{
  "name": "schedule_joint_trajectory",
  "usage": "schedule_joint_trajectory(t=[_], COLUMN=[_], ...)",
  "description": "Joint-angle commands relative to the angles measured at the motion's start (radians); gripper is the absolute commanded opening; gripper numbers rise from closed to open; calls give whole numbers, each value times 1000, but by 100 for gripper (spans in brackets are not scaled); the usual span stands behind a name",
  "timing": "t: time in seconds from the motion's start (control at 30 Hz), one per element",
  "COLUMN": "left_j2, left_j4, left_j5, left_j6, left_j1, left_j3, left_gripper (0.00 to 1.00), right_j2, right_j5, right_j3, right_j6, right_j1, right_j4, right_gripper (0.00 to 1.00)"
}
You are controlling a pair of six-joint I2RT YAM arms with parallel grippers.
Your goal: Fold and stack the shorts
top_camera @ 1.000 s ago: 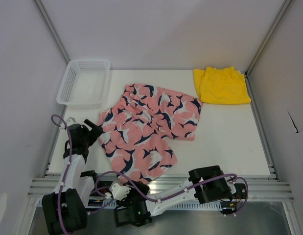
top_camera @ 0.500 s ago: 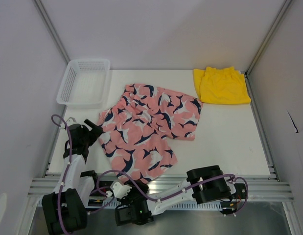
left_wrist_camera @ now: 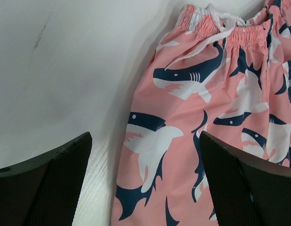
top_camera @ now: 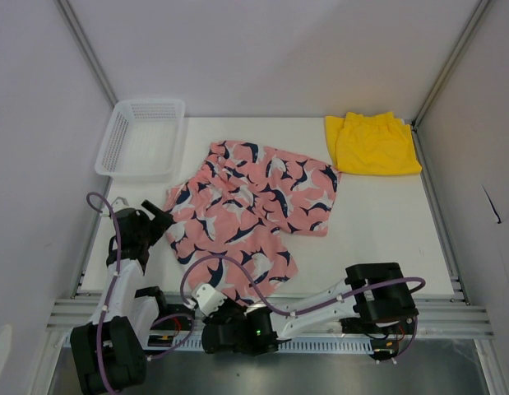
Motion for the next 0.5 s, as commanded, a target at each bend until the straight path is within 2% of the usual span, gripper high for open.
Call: schedule_joint_trajectory(t=[0.0, 0.13, 0.2, 0.23, 0.47], left_j2=[4, 10, 12, 13, 12], left_j4=[37, 36, 37, 37, 36], left_j5=[5, 4, 4, 4, 1], left_j6=[24, 24, 24, 24, 24], left_j1=[11, 9, 12, 11, 12], left_j3=[1, 7, 7, 5, 7], left_gripper=[97, 97, 97, 97, 97], right_j2=[-54, -97, -108, -114, -139], right_j5=[-142, -250, -260, -259, -294], right_j3=[-37, -95, -127, -133, -115], right_j6=[9, 44, 53, 58, 55], right_j1=[-17, -28, -32, -34, -23], right_j4=[107, 135, 147, 140, 106], right_gripper=[10, 8, 13, 21, 34])
